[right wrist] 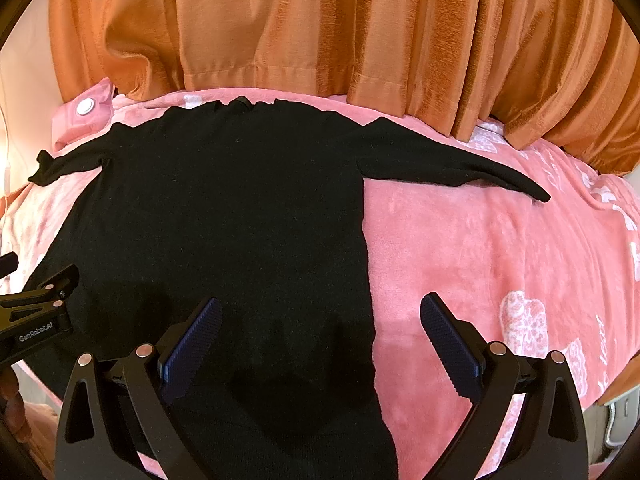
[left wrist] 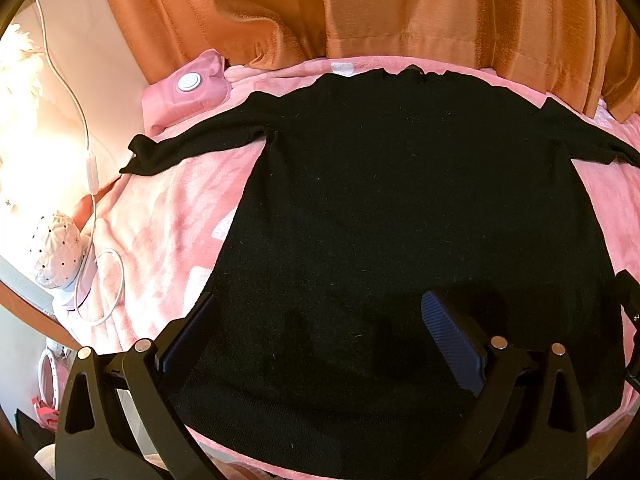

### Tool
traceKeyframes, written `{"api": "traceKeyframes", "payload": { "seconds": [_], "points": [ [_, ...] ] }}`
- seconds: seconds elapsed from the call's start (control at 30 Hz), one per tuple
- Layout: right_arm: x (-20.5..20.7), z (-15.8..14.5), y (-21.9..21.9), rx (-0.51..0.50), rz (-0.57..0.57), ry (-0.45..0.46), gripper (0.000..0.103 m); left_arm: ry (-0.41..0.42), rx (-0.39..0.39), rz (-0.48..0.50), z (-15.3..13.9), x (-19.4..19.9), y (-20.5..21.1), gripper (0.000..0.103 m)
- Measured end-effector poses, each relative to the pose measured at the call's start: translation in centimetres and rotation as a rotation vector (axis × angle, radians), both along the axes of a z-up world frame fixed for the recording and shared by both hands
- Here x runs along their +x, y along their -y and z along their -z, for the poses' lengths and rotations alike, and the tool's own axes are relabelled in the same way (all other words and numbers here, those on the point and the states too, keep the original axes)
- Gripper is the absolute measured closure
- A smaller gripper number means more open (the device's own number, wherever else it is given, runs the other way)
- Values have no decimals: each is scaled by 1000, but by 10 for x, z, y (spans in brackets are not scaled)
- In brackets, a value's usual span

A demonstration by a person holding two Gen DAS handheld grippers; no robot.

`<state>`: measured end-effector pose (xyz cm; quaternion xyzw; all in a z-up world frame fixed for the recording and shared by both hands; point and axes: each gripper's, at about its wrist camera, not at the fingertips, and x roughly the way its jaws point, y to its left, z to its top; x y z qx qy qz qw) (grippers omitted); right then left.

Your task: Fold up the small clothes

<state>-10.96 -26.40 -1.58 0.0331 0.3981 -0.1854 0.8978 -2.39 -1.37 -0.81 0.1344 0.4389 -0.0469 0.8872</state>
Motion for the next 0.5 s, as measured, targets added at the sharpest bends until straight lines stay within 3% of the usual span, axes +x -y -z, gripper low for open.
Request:
{"api": "traceKeyframes", "payload": {
  "seconds": [0.17, 0.27, 0.4, 0.5],
  "points": [
    [0, 0, 0, 7, -4, 2, 5, -6, -6, 0, 0, 1, 0, 5],
    [6, -8, 13, 47, -19, 19, 5, -16, -53, -1, -9, 11, -2, 5],
    [27, -41, 106, 269, 83, 96, 5, -18, -276, 7, -60, 50, -8, 5],
    [39, -47, 206, 357, 253, 165, 7, 50, -434, -34, -86, 80, -12, 5]
  ]
}}
